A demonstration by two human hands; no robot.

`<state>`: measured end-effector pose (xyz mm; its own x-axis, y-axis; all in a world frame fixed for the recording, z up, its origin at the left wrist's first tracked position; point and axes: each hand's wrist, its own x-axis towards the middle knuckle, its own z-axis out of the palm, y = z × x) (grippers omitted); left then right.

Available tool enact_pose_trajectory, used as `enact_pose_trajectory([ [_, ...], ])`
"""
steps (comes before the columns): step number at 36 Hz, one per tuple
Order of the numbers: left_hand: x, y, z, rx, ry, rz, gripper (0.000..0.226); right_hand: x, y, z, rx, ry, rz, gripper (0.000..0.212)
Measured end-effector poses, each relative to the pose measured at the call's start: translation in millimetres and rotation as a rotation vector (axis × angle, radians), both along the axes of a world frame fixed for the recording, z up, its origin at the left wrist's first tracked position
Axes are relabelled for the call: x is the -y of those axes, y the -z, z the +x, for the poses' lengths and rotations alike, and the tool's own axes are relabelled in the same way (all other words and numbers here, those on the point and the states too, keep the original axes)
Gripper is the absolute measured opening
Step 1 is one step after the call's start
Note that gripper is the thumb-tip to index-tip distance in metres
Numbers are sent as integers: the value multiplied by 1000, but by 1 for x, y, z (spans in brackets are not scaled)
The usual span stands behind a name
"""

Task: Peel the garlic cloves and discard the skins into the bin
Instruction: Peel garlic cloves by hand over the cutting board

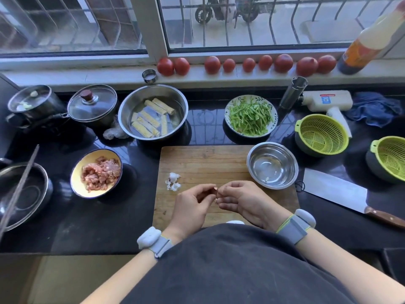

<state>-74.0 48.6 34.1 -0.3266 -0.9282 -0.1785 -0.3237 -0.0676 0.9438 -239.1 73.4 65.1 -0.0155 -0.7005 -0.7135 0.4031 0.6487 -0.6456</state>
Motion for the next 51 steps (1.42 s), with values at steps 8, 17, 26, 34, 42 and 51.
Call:
enact_pose_trajectory([
  [8,-2,-3,1,-257,-122,304,21,0,-2,2,-51,-62,-39,12],
  [17,0,4,5,-153,-54,125,23,-1,-5,1,-88,-83,-35,23],
  [26,7,10,10,139,169,-476,17,0,-7,1,-99,-109,14,10],
  [34,6,12,13,199,300,-621,10,-2,-6,-1,-130,-183,73,19],
  [42,5,15,13,232,325,-637,8,-2,-3,1,-215,-187,82,11],
  [51,3,13,8,232,309,-573,11,-3,1,4,-266,-153,79,2],
])
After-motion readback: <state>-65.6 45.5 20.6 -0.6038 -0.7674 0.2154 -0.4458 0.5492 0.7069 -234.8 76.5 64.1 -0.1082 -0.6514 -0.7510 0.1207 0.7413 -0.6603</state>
